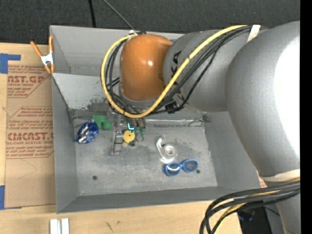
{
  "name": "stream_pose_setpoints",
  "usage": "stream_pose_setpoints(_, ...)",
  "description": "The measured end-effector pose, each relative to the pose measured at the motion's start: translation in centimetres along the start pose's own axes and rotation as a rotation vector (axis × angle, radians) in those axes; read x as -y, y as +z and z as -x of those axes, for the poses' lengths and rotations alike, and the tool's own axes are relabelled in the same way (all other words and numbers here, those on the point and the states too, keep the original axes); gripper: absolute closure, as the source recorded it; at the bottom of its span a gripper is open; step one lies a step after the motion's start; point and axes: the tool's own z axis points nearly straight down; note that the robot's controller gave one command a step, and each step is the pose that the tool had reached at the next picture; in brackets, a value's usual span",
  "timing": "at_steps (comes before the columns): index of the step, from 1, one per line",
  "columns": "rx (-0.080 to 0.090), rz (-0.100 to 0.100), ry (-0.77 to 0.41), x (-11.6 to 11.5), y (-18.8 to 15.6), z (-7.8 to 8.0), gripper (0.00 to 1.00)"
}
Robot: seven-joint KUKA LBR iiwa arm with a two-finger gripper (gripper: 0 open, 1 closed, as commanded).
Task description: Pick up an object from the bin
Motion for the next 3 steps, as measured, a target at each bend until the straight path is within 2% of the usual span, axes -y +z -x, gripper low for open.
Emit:
stream_pose_setpoints(1,0.004,0.0,-0.195,-4.5,7.7,1.4,0.0)
stream_pose_setpoints(2,0.006,0.001,-0.173,-4.8,8.8,1.2,0.0)
stream_pose_setpoints(3,0.007,0.001,-0.173,-4.7,8.8,1.2,1.0)
